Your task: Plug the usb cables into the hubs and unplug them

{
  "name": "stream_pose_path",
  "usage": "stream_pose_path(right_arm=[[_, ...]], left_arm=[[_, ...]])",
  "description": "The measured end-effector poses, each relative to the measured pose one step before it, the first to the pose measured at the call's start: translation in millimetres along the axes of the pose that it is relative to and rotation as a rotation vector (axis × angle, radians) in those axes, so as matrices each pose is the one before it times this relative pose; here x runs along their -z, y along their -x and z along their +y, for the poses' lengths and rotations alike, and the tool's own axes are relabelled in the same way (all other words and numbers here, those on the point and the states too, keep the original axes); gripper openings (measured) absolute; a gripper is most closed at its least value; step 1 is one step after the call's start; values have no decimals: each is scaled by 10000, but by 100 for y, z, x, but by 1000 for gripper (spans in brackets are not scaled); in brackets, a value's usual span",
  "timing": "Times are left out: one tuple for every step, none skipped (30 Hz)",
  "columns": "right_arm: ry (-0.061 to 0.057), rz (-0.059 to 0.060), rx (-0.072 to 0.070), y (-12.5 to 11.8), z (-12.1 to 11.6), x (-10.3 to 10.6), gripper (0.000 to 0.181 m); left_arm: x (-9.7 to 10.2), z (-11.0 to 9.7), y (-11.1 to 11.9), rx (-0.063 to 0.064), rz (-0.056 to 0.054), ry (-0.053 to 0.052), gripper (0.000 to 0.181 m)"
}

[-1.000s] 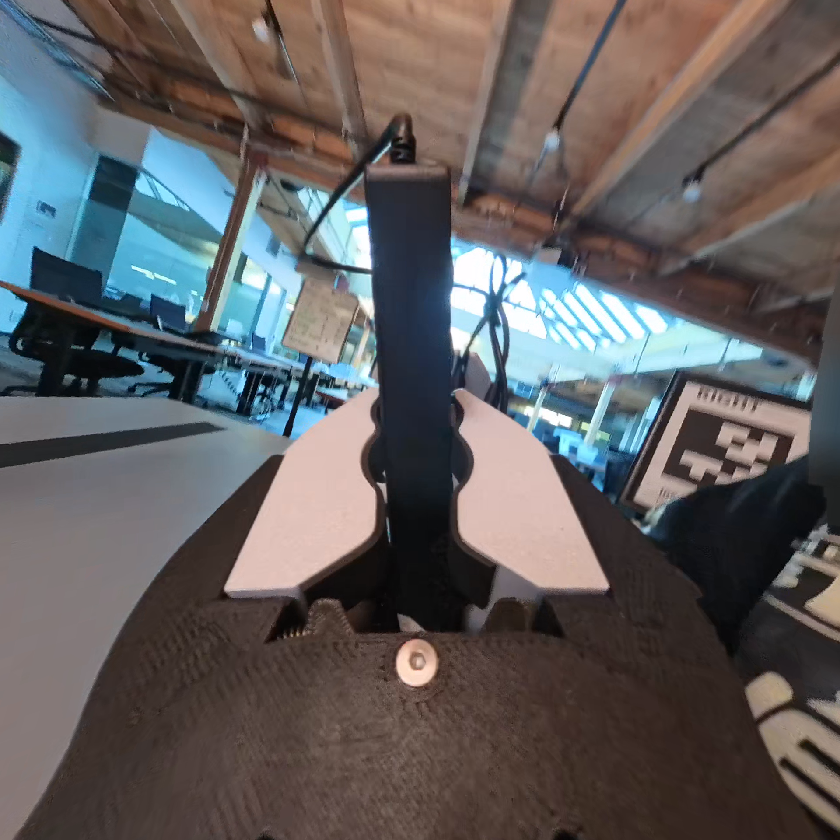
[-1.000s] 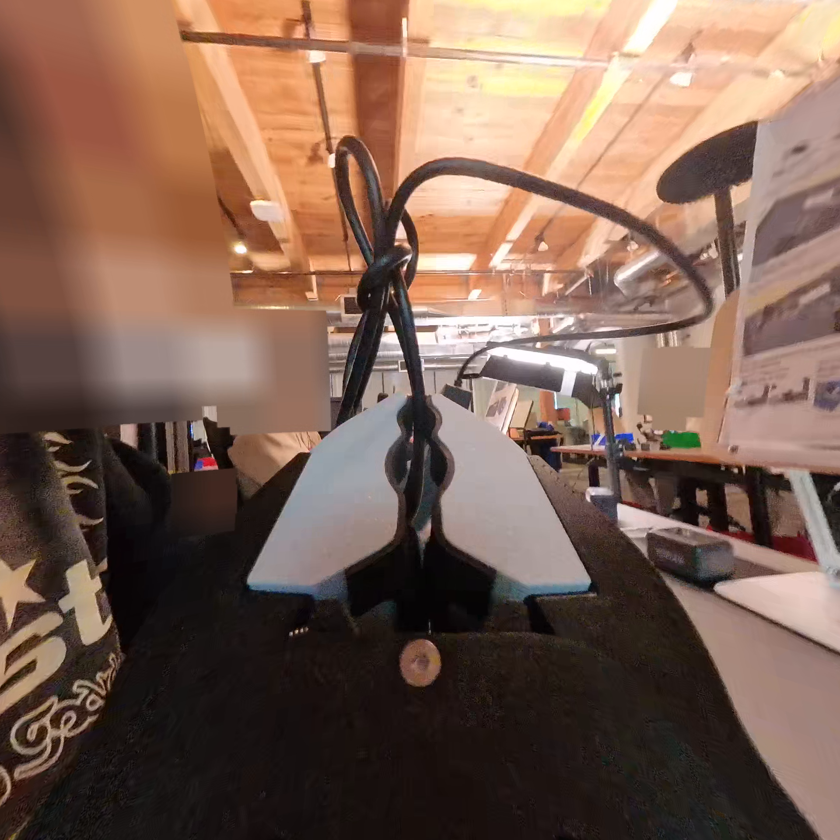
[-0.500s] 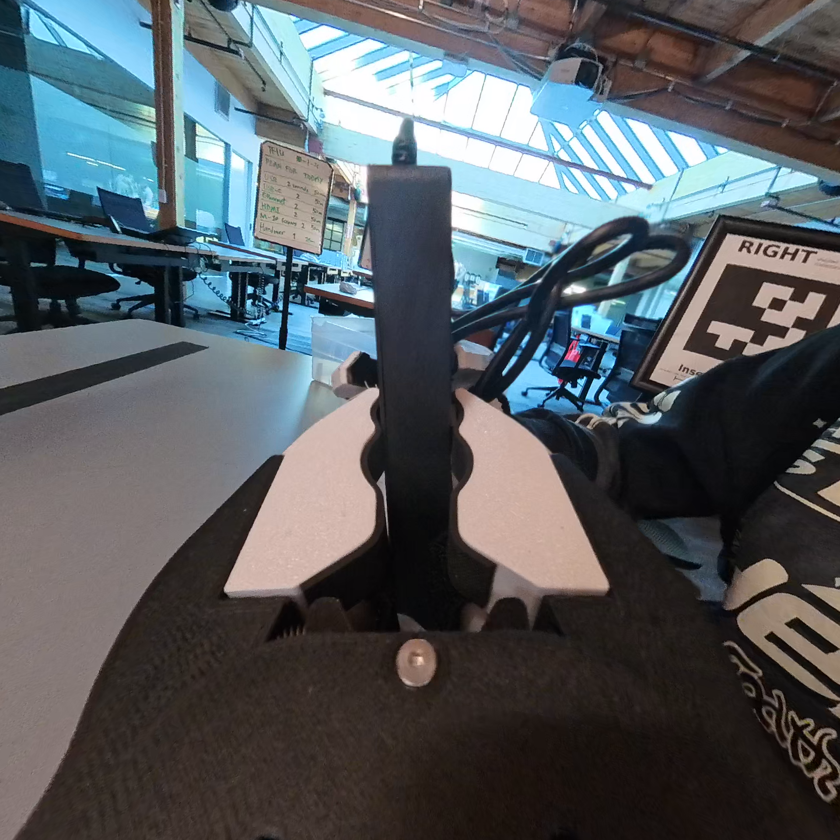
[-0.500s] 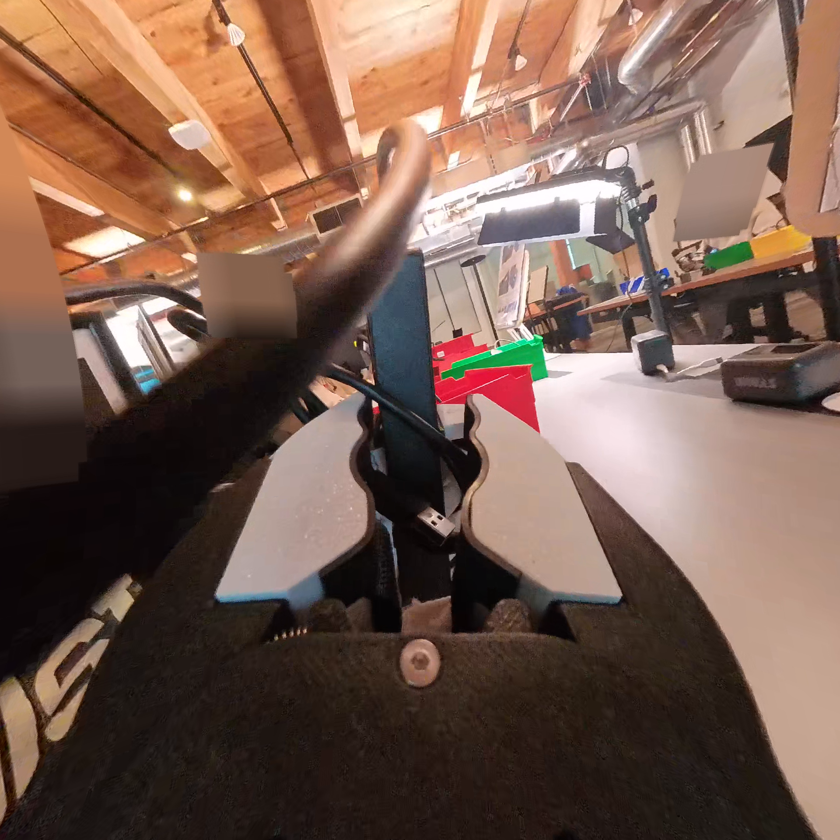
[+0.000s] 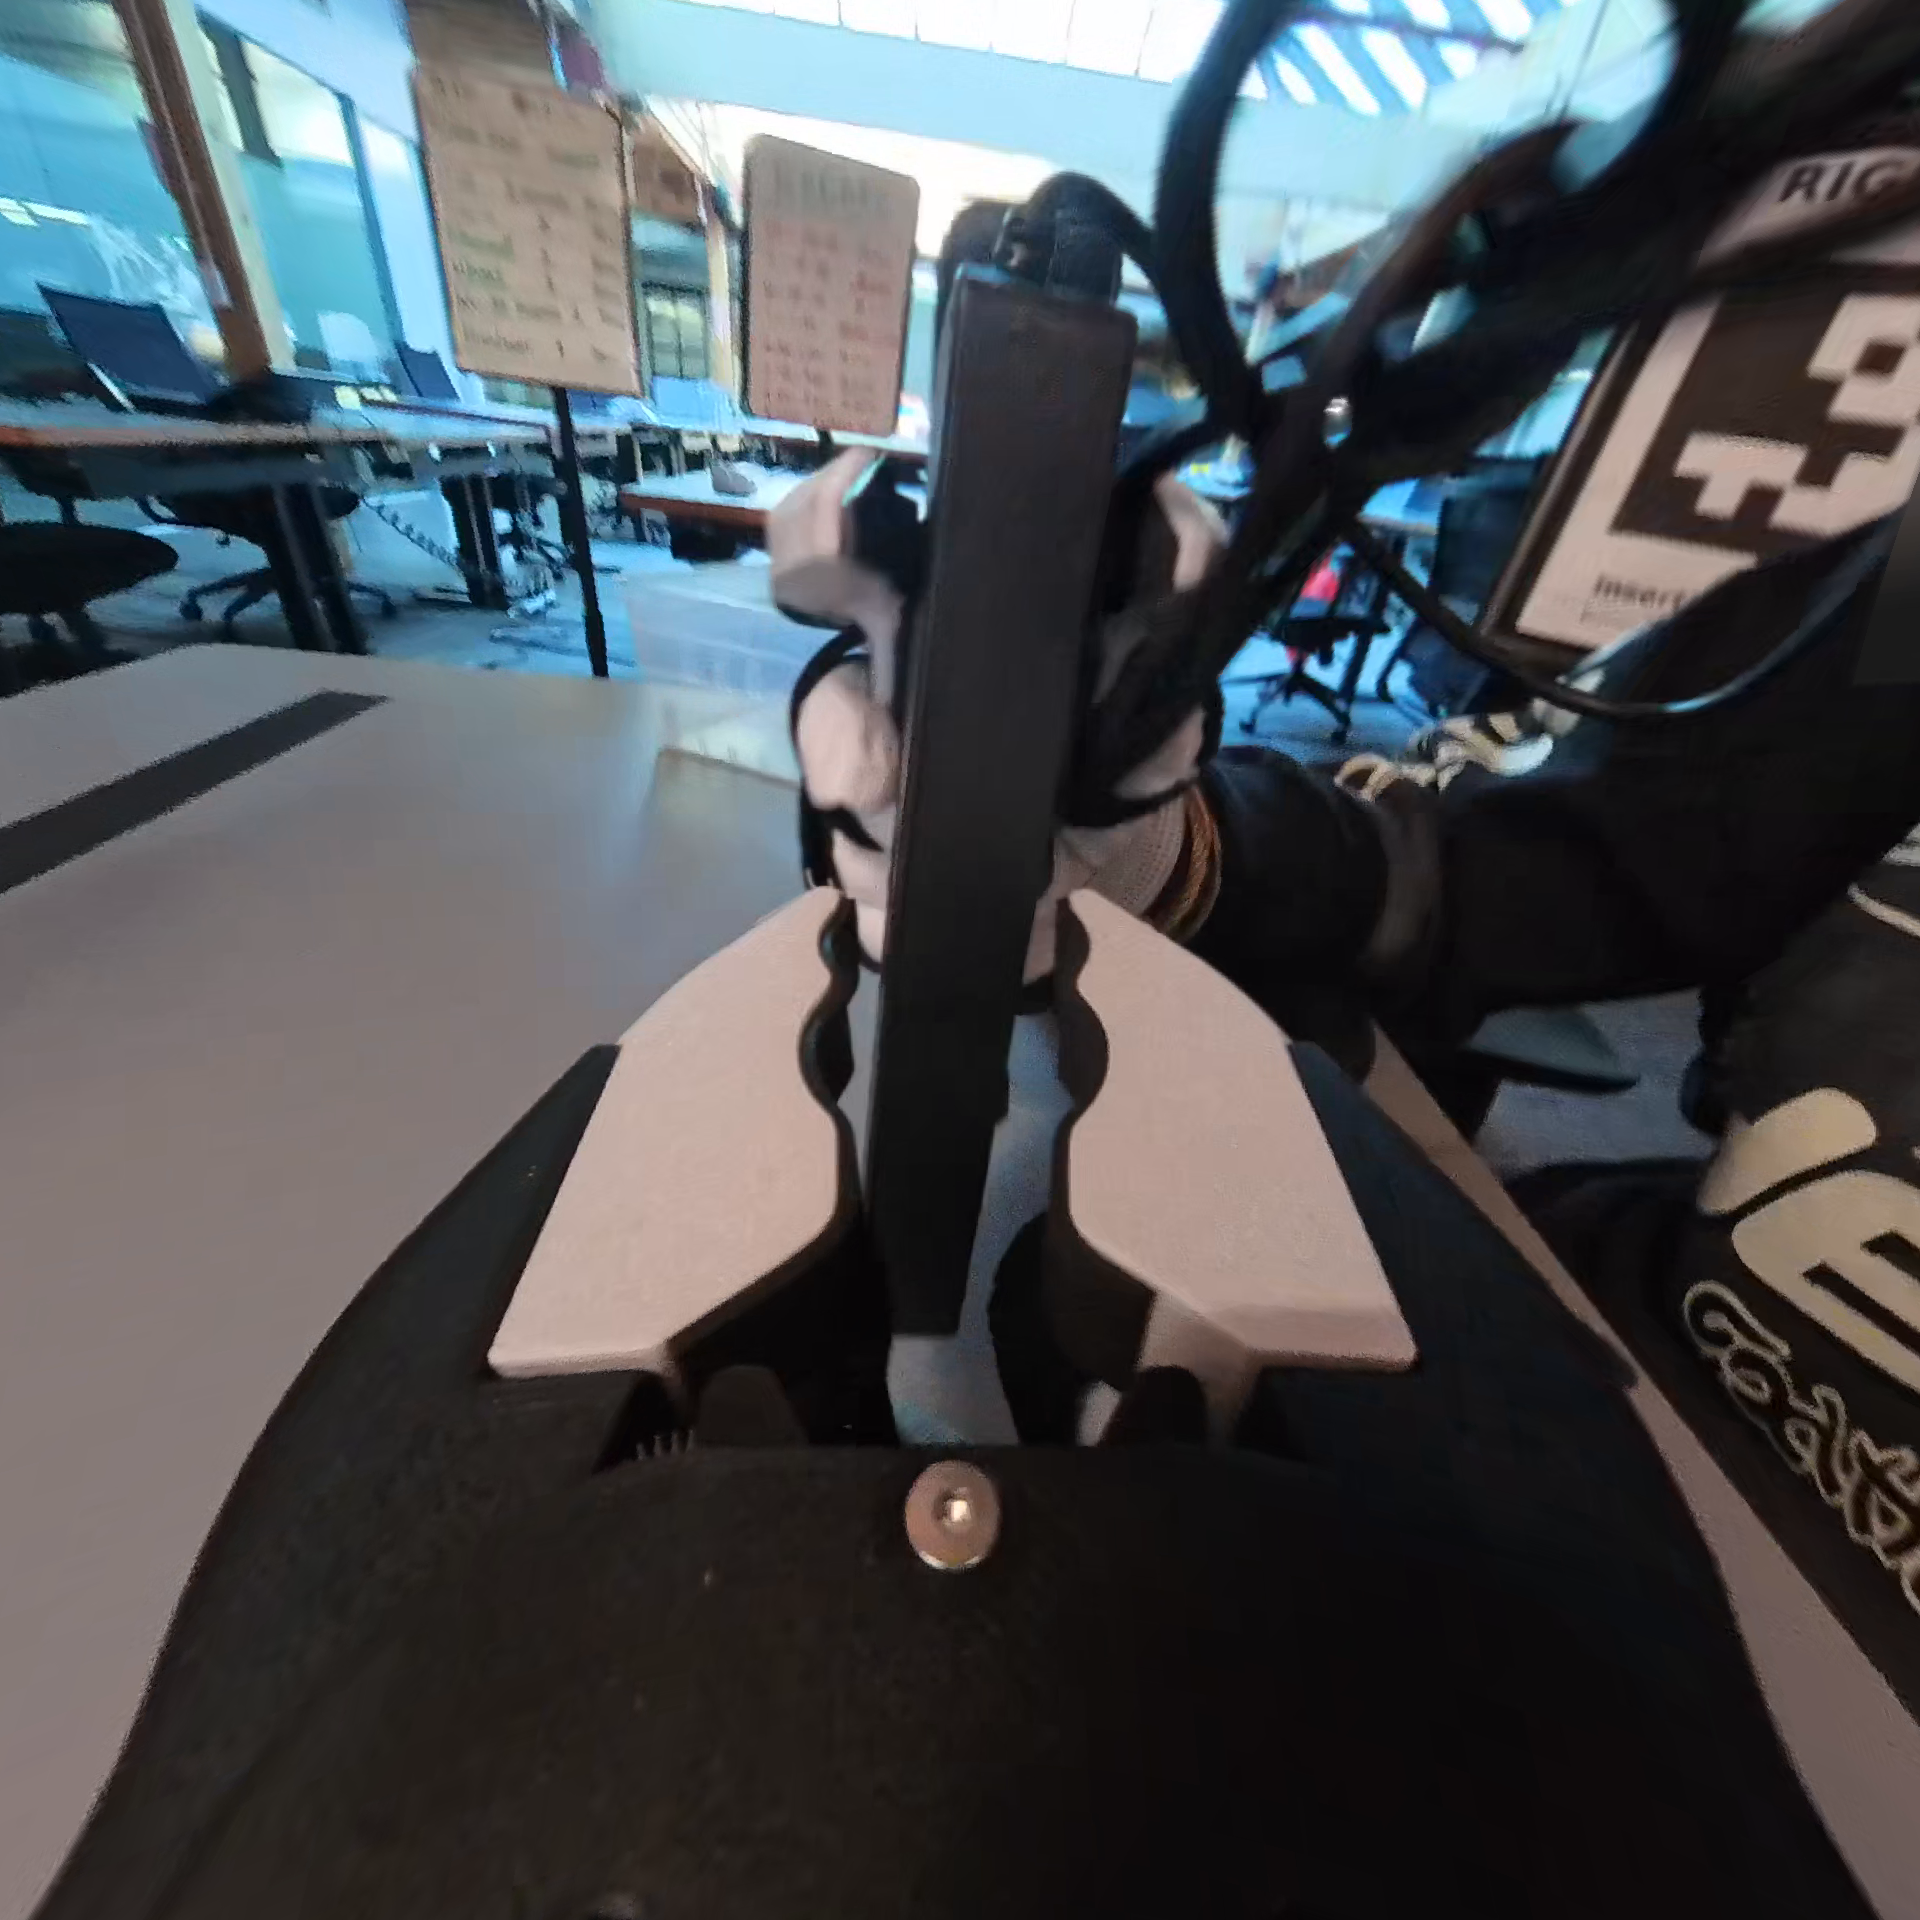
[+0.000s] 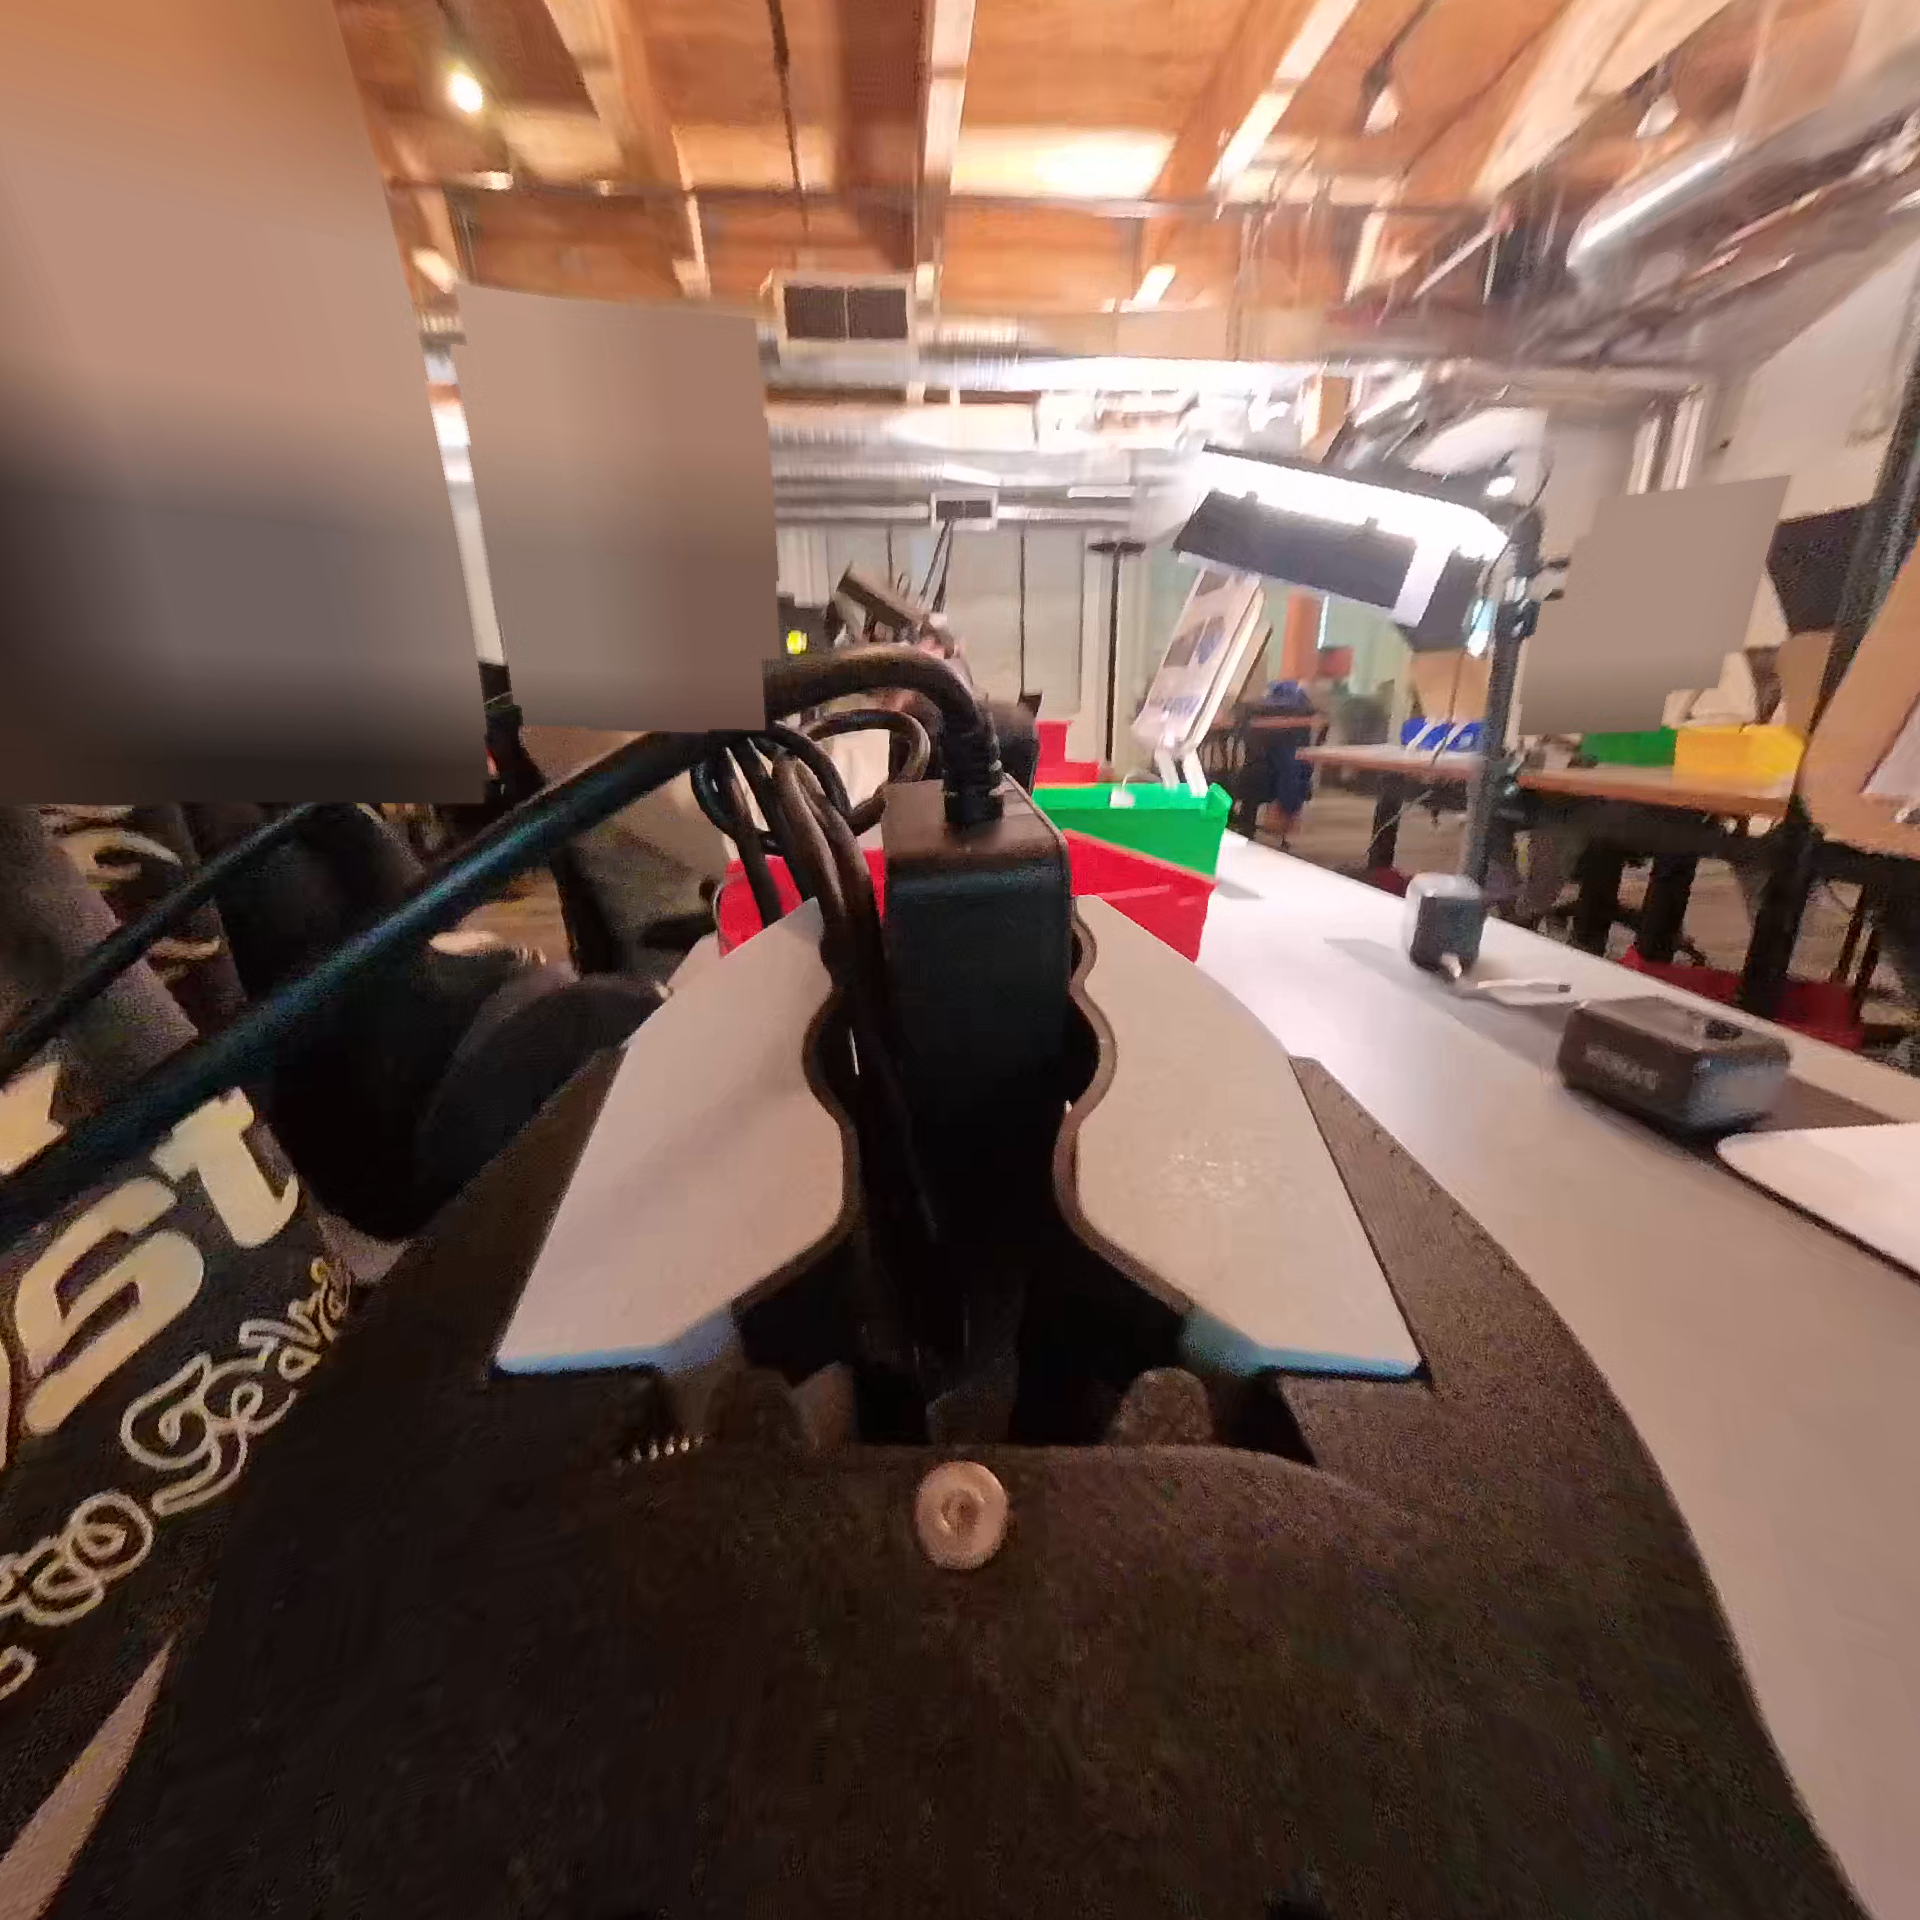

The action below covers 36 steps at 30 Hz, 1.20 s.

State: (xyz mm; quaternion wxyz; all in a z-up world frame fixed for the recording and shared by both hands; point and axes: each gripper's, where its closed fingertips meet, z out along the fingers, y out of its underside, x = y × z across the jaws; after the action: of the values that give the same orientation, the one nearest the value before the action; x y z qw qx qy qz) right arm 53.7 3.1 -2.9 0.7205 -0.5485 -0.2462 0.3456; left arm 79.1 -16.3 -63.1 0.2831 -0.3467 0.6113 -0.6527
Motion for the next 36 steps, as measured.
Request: stream_pose_path(right_arm=[[-555,225,9,-391,-1357,705,37],[-602,354,116,-537,-1635,881,37],[-572,510,249,-736,-1857,993,37],[-523,672,523,-843,-2037,1104,37],[-472,811,837,-974,-2189,1195,37],[-400,894,943,-1153,-2285,1281,37],[-282,1002,971,-1402,-2267,1314,37],[-204,1115,1088,-1654,-2216,1306,37],[-300,1230,1308,-2060,-2122,1240,37],[-154,1215,1425,-2375,-1628,1061,37],[109,1176,1441,-2592,-886,906,37],[317,1114,1447,-2629,-189,719,38],[449,996,1210,-2519,342,494,38],[509,813,820,-2261,709,322,38],[505,675,474,-2047,922,209,38],[404,505,227,-1742,986,98,38],[375,275,38,-1357,1097,-13,37],[462,211,-104,-1222,1305,-88,37],[486,205,-93,-1096,1483,-173,38],[398,210,-23,-854,1394,-167,38],[213,207,-21,-721,1213,-208,38],[39,126,-108,-537,957,-177,38],[43,57,-234,-378,879,-143,38],[-29,-130,-265,-114,799,-128,38],[-124,-261,-272,12,701,-103,38],[123,-205,-211,-40,828,-40,38],[573,-141,-117,-69,1323,-123,38],[772,-60,165,-139,1336,-134,37],[783,5,529,-107,1223,-156,38],[763,90,705,-75,1079,-172,38],[833,201,730,-109,1156,-178,38],[897,214,673,-61,1243,-228,38],[958,120,594,69,1365,-262,38],[977,-6,364,236,1397,-302,38],[673,-27,269,255,846,-189,37],[455,30,236,117,366,30,37]], left_arm=[[290,-499,357,45,-186,-326,39],[326,-532,505,34,-283,-381,41],[337,-543,684,60,-394,-414,44],[348,-452,801,94,-468,-356,46],[306,-271,767,75,-429,-195,48],[238,-163,561,-21,-303,-94,48],[151,-55,462,-94,-269,-8,49],[81,112,368,-125,-236,94,49],[-8,185,166,-130,-131,130,49],[-81,167,-66,-126,-14,96,49],[-111,162,-181,-105,47,97,49],[-146,214,-241,-103,78,133,49],[-122,187,-211,-135,54,126,49],[-106,162,-172,-154,36,121,49],[-85,122,-162,-144,37,112,49],[-81,97,-140,-102,42,84,49],[-62,63,-129,-37,49,41,48],[-74,92,-108,23,63,36,48],[-57,110,-89,56,70,45,48],[-39,85,-16,57,29,28,48],[10,13,5,23,6,-4,48],[29,-48,5,-2,5,-27,48],[50,-78,19,0,-7,-27,48],[44,-81,8,0,-5,-29,48],[40,-97,19,-3,-5,-41,47],[32,-42,13,17,-3,-30,47],[-3,-2,9,43,11,-7,47],[-12,23,-29,52,26,4,47],[-12,13,-28,29,20,3,47],[-13,-8,-40,-7,13,0,47],[-15,-4,-55,-27,14,16,47],[-4,15,-44,-35,10,31,47],[-12,8,-35,-45,1,25,47],[-15,3,-46,-35,12,15,47],[-11,12,-44,-8,20,15,47],[-25,38,-32,14,23,21,47]])
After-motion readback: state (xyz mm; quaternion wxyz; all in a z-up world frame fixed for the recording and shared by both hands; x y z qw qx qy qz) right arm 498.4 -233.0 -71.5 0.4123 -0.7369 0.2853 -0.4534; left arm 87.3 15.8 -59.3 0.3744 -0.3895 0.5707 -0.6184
